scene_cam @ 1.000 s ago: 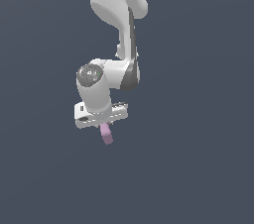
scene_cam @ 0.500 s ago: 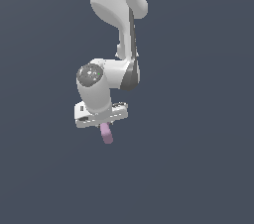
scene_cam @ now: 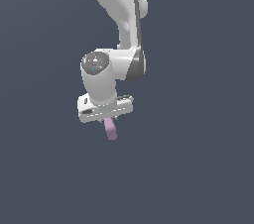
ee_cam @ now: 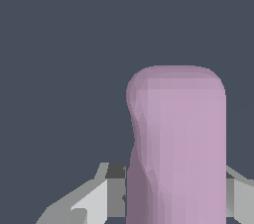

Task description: Pick up the object and move it to a goal position.

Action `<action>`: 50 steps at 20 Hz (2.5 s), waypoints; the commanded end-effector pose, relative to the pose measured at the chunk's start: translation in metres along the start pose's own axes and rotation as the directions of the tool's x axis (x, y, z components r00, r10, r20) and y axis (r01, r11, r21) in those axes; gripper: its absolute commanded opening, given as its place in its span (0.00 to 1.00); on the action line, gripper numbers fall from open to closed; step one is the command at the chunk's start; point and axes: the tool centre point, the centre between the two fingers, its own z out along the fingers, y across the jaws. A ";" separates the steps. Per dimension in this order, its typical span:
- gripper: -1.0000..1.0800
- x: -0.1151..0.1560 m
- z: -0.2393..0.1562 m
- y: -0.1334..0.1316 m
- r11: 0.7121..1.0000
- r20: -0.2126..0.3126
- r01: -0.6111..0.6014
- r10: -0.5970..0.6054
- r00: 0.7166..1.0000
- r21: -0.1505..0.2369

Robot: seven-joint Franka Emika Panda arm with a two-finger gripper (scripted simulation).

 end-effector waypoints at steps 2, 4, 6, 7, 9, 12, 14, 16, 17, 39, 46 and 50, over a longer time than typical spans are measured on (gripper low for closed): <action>0.00 0.000 -0.026 -0.016 1.000 -0.002 0.001 -0.001 1.000 -0.001; 0.00 -0.001 -0.044 -0.027 1.000 -0.002 0.001 -0.001 1.000 -0.001; 0.00 -0.002 -0.064 -0.039 1.000 -0.002 0.001 -0.001 1.000 -0.002; 0.00 -0.002 -0.074 -0.046 1.000 -0.002 0.001 -0.001 1.000 -0.002; 0.00 -0.003 -0.096 -0.059 1.000 -0.002 0.001 -0.001 1.000 -0.002; 0.00 -0.004 -0.128 -0.078 1.000 -0.001 0.001 -0.001 1.000 -0.003; 0.00 -0.004 -0.150 -0.091 1.000 -0.001 0.001 -0.001 1.000 -0.003; 0.00 -0.005 -0.171 -0.105 1.000 -0.001 0.001 -0.001 1.000 -0.003; 0.00 -0.005 -0.182 -0.111 1.000 -0.001 0.001 -0.001 1.000 -0.003; 0.00 -0.002 -0.377 -0.228 1.000 -0.002 0.000 0.000 1.000 -0.001; 0.00 0.000 -0.399 -0.241 1.000 -0.002 0.000 0.000 1.000 -0.001; 0.00 0.001 -0.404 -0.244 1.000 -0.002 0.000 0.000 1.000 -0.001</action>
